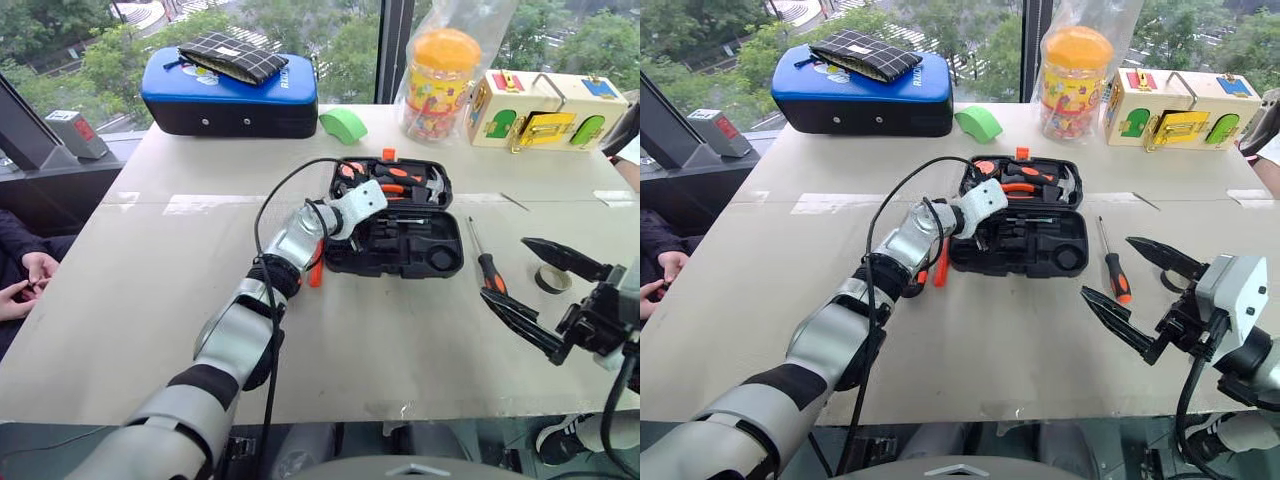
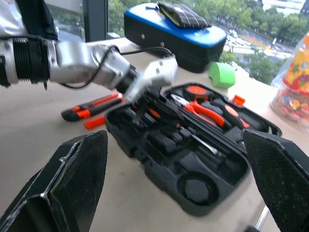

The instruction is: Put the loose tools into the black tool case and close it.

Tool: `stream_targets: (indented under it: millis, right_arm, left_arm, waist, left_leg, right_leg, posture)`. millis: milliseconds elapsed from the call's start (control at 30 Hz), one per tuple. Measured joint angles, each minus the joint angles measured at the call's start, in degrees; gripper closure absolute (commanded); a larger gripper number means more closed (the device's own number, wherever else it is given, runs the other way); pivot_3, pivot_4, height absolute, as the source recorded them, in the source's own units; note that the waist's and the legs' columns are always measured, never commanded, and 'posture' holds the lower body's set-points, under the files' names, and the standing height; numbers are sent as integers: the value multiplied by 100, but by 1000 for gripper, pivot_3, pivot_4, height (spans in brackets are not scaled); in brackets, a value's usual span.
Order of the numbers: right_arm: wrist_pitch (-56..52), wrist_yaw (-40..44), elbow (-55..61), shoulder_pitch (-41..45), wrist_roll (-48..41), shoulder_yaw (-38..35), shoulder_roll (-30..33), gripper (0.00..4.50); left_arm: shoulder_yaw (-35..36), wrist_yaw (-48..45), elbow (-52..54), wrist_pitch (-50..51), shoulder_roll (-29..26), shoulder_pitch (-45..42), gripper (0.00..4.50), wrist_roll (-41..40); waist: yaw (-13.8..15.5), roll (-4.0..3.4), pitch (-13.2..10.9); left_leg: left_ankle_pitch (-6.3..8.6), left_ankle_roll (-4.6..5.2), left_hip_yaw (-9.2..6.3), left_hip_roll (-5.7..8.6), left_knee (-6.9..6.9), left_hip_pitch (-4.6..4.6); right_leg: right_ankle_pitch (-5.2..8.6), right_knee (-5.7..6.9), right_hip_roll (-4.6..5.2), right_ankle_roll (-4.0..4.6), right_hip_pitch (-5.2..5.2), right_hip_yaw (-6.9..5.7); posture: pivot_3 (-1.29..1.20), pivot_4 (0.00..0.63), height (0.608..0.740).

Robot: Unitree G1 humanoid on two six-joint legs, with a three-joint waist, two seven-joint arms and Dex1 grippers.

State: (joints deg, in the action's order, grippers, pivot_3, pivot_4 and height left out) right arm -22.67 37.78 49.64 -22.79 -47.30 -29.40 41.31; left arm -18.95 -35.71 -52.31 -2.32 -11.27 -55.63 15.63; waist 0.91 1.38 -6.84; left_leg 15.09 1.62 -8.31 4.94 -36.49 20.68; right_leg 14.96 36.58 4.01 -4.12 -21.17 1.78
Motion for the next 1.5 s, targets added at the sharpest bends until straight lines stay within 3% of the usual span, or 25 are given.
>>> stream_targets:
  millis: [133,267,367,400,433,500,600,733,833,900,1133,1267,1400,1500]
  right_arm:
    - [-195,-284,131,8,101,269,-6,0]
    - [-527,-972,231,20,227,347,-131,0]
    - [-1364,-1911,379,301,231,434,6,0]
    - [-1955,-2357,440,445,309,489,288,0]
    - [-2287,-2571,441,471,365,496,446,0]
    - [-3267,-3028,337,920,373,673,788,0]
    - [-4303,-3418,-214,1779,111,898,589,0]
    - [-5489,-3786,-1112,2843,146,1297,173,0]
    - [-5967,-3824,-1806,3510,280,1567,-132,0]
    - [-6019,-3785,-2197,3753,450,1750,-186,522]
    - [-5814,-3377,-3051,4232,1100,2516,-39,3688]
    - [-5744,-3074,-3051,4231,1303,2596,88,3745]
    - [-5404,-2300,-2861,4348,1425,2673,1203,3745]
    - [-4715,-1626,-2842,5117,1647,2834,1653,3745]
  left_arm:
    - [102,136,-145,-365,-3,52,4488,-96]
    - [1004,-588,113,188,-82,267,4488,-1186]
    - [1346,-1948,1827,1624,-639,849,4488,-2391]
    - [1425,-2409,2620,2211,-941,1070,4092,-2814]
    - [1460,-2607,2997,2491,-1068,1136,3979,-3027]
    - [1512,-3027,4103,3144,-1518,1474,3148,-3532]
    - [1519,-3376,5292,3707,-2057,2084,1999,-3992]
    - [1636,-3453,6631,4500,-2715,2812,50,-4638]
    - [1914,-3449,7409,4763,-3176,3227,50,-5015]
    - [2033,-3415,7698,4804,-3337,3500,0,-5139]
    - [2226,-2892,8349,4793,-3406,4058,0,-5412]
    - [2340,-2598,8498,4766,-3312,4450,0,-5587]
    - [2518,-1847,8737,4419,-2818,4957,0,-5487]
    - [2543,-1779,8735,4163,-2724,5303,0,-5453]
  waist:
    - [-2,-1,5]
    - [-30,2,-4]
    - [-120,-11,-10]
    - [-152,-16,-13]
    - [-148,-15,-13]
    - [-145,-20,-10]
    - [-142,-20,-11]
    - [-94,-26,-19]
    - [-92,-30,-20]
    - [-90,-37,-24]
    - [-41,-41,-26]
    - [-31,-44,-27]
    - [-16,-82,-50]
    - [-116,-77,-52]
  left_leg:
    - [0,0,-2,0,-1,2]
    - [-2,-2,-4,-2,2,30]
    - [-20,-33,-5,-8,6,46]
    - [-21,-36,-5,-8,6,47]
    - [-22,-36,-5,-8,6,46]
    - [-21,-35,-4,-7,6,44]
    - [-5,-8,-2,-8,13,36]
    - [-5,-8,-2,-7,14,40]
    - [-6,-9,-1,-7,20,36]
    - [-6,-9,3,-6,21,36]
    - [-5,-8,10,-6,21,36]
    - [-5,-8,9,-7,21,38]
    - [-4,-6,22,-2,20,42]
    - [-4,-6,31,-18,27,36]
  right_leg:
    - [0,0,0,0,0,-4]
    - [-1,12,-4,2,-37,-3]
    - [-1,16,-6,7,-55,3]
    - [0,13,-6,9,-57,6]
    - [0,11,-5,9,-55,7]
    - [0,6,-1,10,-49,8]
    - [0,0,1,13,-40,29]
    - [-1,-3,0,13,-45,31]
    - [0,-8,0,14,-49,31]
    - [0,-11,-1,13,-50,32]
    - [-3,-21,0,15,-46,34]
    - [-3,-25,0,15,-46,36]
    - [-4,-41,4,14,-44,34]
    - [-6,-42,-8,19,-44,39]
  posture:
    - [0,150,740]
    - [0,150,740]
    - [0,150,740]
    - [0,150,740]
    - [0,150,740]
    - [0,150,740]
    - [0,150,740]
    - [0,150,740]
    - [0,150,740]
    - [0,150,740]
    - [0,150,740]
    - [0,150,740]
    - [0,150,740]
    - [0,150,740]
